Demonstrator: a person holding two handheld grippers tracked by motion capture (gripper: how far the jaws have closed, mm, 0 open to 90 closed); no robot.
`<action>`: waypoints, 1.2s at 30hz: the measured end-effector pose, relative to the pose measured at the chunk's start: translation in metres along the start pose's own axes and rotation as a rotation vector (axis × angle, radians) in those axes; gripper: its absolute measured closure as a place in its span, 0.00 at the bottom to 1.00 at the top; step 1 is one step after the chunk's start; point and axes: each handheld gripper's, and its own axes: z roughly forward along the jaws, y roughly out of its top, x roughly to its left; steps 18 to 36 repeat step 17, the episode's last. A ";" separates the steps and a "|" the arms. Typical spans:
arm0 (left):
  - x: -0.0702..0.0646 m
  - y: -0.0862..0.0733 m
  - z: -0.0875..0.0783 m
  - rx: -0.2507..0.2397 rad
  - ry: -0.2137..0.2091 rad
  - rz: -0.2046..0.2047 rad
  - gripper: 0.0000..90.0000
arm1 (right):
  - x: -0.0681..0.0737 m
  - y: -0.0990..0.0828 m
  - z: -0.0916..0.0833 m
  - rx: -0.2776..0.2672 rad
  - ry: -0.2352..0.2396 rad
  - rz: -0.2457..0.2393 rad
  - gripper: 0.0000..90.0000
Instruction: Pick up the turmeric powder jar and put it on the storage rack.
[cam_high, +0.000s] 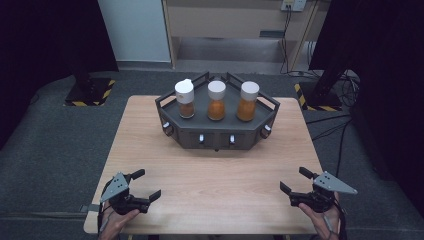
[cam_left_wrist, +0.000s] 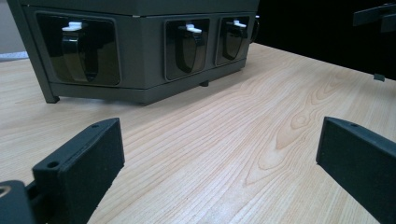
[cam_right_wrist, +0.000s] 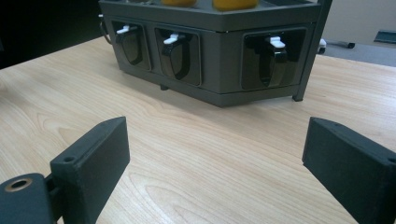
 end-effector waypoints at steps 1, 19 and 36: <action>0.000 0.000 0.000 0.001 -0.001 0.003 0.00 | 0.000 -0.001 0.000 -0.003 -0.001 -0.006 0.08; 0.001 0.000 0.002 -0.006 -0.010 0.006 0.00 | -0.002 -0.008 0.002 -0.018 0.001 -0.009 0.08; 0.001 0.000 0.002 -0.006 -0.010 0.006 0.00 | -0.002 -0.008 0.002 -0.018 0.001 -0.009 0.08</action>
